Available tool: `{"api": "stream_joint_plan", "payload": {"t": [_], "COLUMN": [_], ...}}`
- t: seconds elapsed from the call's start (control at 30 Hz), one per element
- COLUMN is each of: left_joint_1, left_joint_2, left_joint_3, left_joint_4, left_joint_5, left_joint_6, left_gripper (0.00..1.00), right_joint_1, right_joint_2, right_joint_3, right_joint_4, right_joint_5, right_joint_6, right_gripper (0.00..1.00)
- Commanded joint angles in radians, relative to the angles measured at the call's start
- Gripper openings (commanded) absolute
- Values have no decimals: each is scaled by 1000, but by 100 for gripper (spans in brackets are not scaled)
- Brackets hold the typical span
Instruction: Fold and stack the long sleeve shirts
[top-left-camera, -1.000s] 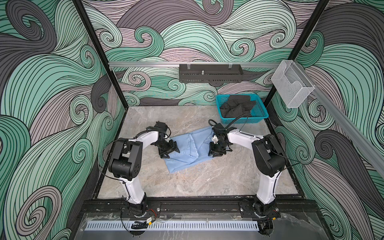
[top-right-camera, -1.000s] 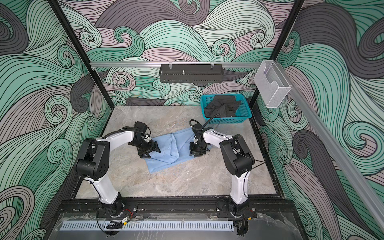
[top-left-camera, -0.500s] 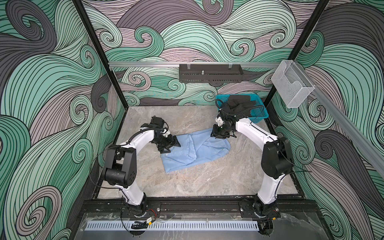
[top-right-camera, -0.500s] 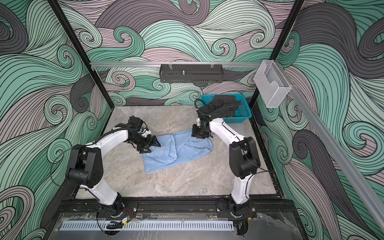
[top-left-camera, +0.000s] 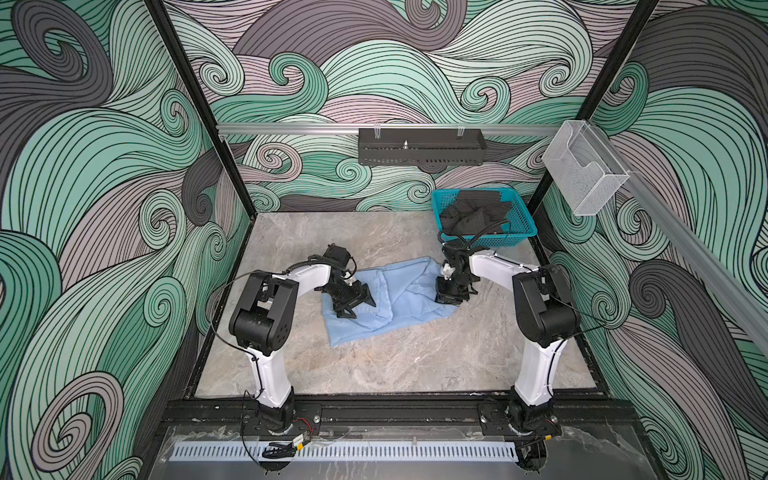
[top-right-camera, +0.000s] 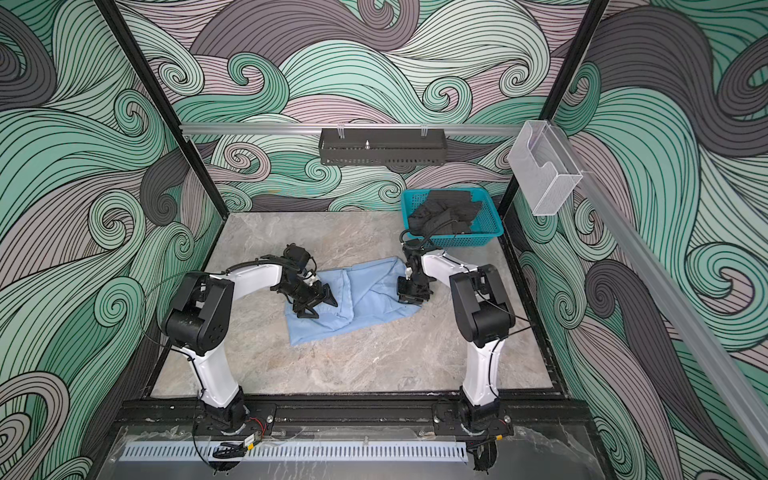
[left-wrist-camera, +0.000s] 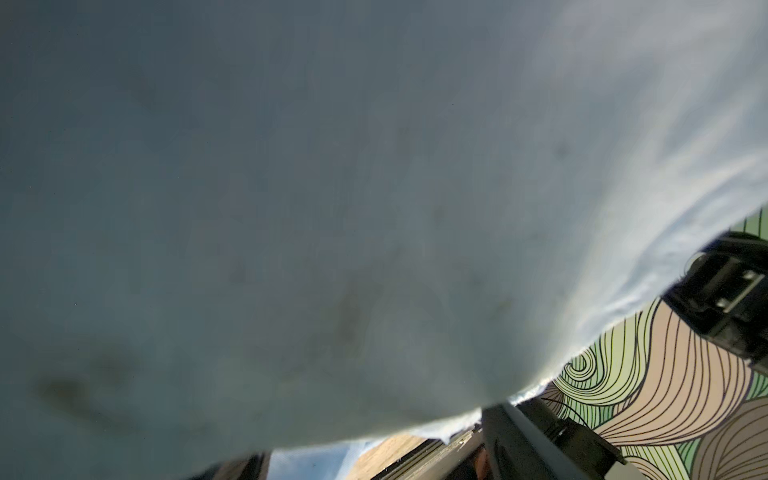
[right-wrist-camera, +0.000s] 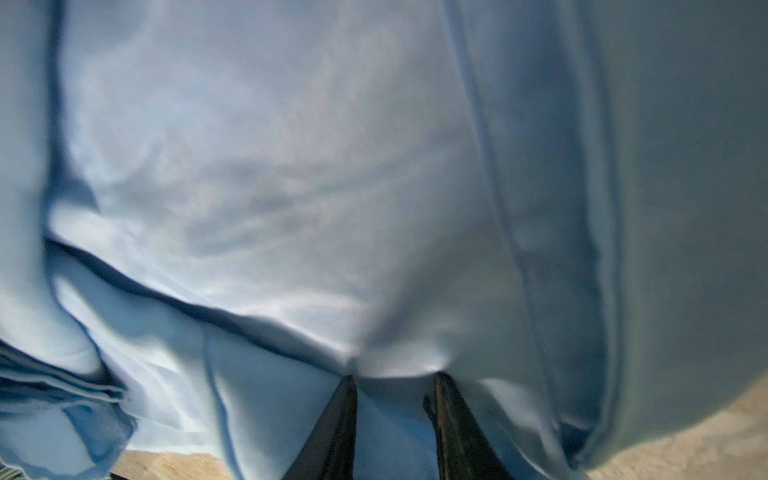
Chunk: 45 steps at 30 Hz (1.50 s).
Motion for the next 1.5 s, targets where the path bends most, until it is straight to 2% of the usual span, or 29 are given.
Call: {"api": "stream_joint_plan", "payload": {"t": [0.0, 0.1, 0.2, 0.33, 0.43, 0.5, 0.6, 0.73, 0.93, 1.07, 1.27, 1.47], "left_joint_1": [-46, -49, -44, -11, 45, 96, 214, 310, 347, 352, 349, 315], "left_joint_2": [24, -9, -89, -271, -415, -496, -549, -519, -394, -325, -192, -139], "left_joint_3": [27, 24, 52, 84, 63, 3, -119, -172, -234, -252, -238, -241], "left_joint_4": [-8, -7, -56, -100, -121, -103, -47, -68, 1, 57, 91, 110], "left_joint_5": [9, 15, -26, -111, -221, -249, -174, -102, -121, -102, -92, -91], "left_joint_6": [2, 7, 40, 64, 75, 96, 144, 233, 268, 256, 232, 216], "left_gripper": [79, 79, 81, 83, 84, 84, 83, 79, 73, 70, 53, 50], "right_joint_1": [7, 8, 10, 32, 69, 99, 166, 219, 259, 263, 264, 259], "right_joint_2": [-69, -136, -206, -298, -328, -321, -285, -188, -116, -93, -78, -65], "right_joint_3": [-85, -113, -85, 2, 60, 82, 96, 131, 90, 77, 55, 26], "right_joint_4": [-8, -26, -69, -96, -84, -63, -12, 20, 168, 192, 218, 239], "right_joint_5": [-7, -7, 21, 82, 103, 77, 56, -14, -104, -127, -144, -139], "right_joint_6": [32, 35, 30, 45, 63, 90, 128, 165, 178, 178, 177, 175], "right_gripper": [33, 32, 33, 37, 38, 39, 38, 38, 37, 36, 36, 36]}}
